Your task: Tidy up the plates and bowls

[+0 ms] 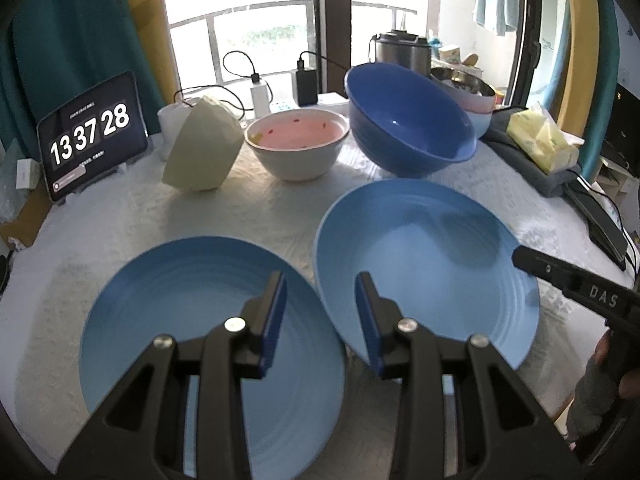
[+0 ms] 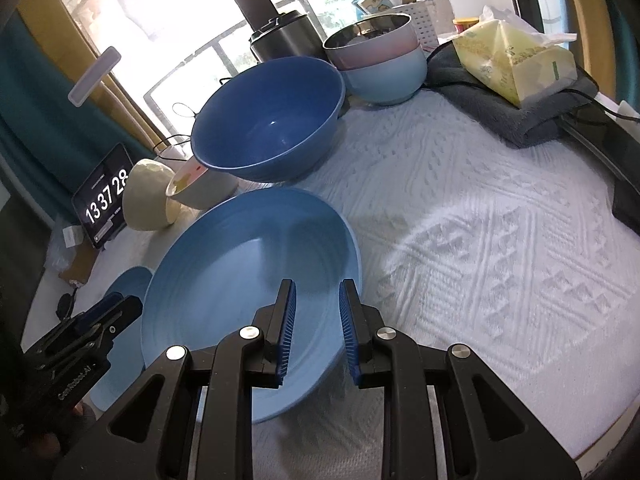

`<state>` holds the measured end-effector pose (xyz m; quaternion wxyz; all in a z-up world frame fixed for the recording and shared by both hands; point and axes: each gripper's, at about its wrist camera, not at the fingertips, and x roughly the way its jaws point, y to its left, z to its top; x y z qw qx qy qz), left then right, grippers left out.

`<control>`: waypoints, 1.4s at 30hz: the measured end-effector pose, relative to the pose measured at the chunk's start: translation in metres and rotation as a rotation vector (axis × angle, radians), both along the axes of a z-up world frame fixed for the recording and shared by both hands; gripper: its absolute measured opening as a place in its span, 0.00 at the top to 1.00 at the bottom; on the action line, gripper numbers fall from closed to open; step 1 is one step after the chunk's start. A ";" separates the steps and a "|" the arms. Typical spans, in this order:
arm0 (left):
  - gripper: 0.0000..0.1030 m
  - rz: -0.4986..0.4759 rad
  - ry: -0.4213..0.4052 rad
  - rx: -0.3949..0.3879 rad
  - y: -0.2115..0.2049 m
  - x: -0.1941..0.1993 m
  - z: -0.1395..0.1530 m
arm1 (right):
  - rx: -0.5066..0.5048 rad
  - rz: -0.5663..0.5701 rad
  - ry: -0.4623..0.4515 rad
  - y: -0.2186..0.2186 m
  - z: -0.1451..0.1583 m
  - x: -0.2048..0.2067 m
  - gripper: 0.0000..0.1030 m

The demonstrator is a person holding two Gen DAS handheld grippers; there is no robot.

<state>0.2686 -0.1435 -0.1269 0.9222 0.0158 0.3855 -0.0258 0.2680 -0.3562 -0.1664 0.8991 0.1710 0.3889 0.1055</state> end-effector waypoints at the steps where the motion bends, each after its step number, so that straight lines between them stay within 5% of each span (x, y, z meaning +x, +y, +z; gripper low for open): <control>1: 0.64 0.000 0.001 0.000 0.000 0.001 -0.001 | -0.002 0.001 0.001 0.000 0.000 0.002 0.77; 42: 0.65 -0.059 0.012 -0.033 -0.006 0.007 -0.011 | -0.078 -0.021 0.014 0.005 -0.006 0.011 0.77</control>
